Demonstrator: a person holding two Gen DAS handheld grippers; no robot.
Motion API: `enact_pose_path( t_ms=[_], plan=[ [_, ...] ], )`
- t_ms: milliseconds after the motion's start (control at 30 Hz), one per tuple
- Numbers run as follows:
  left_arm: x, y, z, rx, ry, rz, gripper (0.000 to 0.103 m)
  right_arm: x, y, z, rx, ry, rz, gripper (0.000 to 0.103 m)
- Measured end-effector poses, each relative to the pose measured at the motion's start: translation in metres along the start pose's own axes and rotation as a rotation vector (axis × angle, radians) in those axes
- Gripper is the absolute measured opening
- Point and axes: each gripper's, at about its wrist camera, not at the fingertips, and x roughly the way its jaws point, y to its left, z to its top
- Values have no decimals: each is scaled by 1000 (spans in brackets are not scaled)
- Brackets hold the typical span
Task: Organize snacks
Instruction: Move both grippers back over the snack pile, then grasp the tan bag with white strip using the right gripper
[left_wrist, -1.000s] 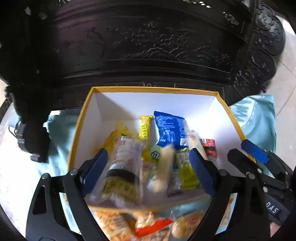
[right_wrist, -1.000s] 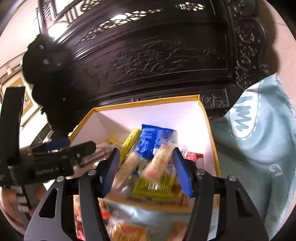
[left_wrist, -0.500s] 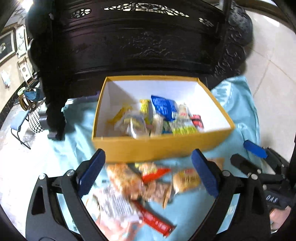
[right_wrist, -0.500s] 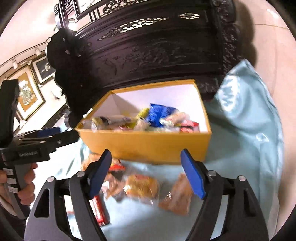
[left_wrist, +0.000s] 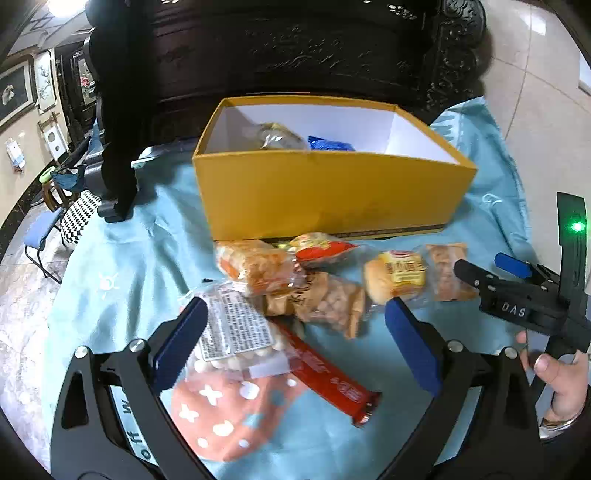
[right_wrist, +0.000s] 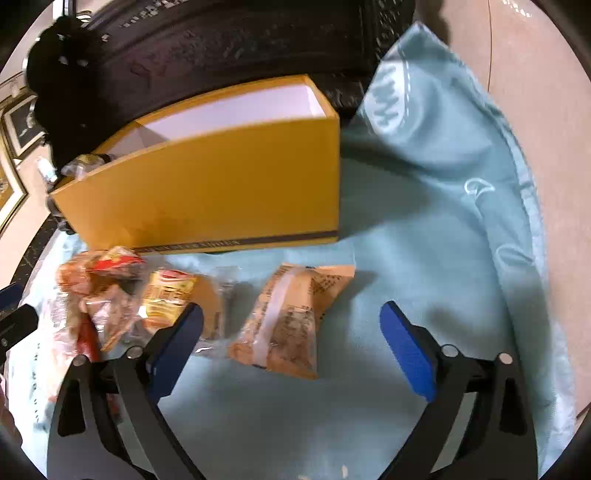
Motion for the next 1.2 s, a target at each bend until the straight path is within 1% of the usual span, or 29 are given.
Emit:
enact_pose_path(
  t_ms=[33,200,300,400,433,467,500,533,600,633,700,733,800,900,933,967,1000,1033,1100,1133,1167,1200],
  plan=[
    [3,2,-2,-3,1,4,98,4,-2,-1,7,2,-9,91],
    [18,9,-11,-24,-3,-7,98,18,-12,-2,34,6,-51,91],
    [24,9,-16,6,19,11,98,24,-6,-2,9,16,-43,91],
    [24,14,-15,-6,28,13,98,36,8,-5,-52,61,-63,91],
    [23,17,-15,-15,32,16,98,40,9,-6,-58,77,-53,84],
    [23,19,-15,-23,35,19,98,40,10,-6,-57,80,-38,80],
    [23,23,-14,-33,37,26,98,38,10,-5,-60,73,-38,58],
    [22,26,-14,-40,38,35,98,36,11,-5,-70,72,-52,52],
    [22,31,-14,-51,43,70,98,33,8,-5,-56,81,-26,49],
    [23,34,-15,-53,50,86,98,31,3,-5,-25,79,1,45],
    [26,41,-18,-62,66,111,98,28,-5,-5,39,80,57,45],
    [26,43,-19,-67,72,117,98,24,-9,-5,60,71,75,45],
    [28,46,-22,-73,86,116,98,17,-14,-4,76,48,81,44],
    [34,42,-26,-56,108,122,98,9,-20,-2,105,22,124,44],
    [37,40,-26,-50,116,123,98,7,-20,-1,106,13,136,41],
    [39,38,-26,-48,121,125,98,6,-20,-1,109,8,147,28],
    [43,35,-25,-46,128,128,98,5,-20,-1,115,8,161,25],
    [47,33,-24,-44,130,133,98,4,-21,-1,119,6,175,25],
    [53,31,-21,-43,130,150,98,8,-19,-2,108,29,171,25],
    [57,30,-20,-38,133,160,97,8,-18,-3,109,44,172,25],
    [62,30,-19,-31,140,165,88,9,-22,-3,116,50,176,26],
    [65,31,-18,-24,141,181,85,9,-25,-3,125,49,178,27]
  ],
)
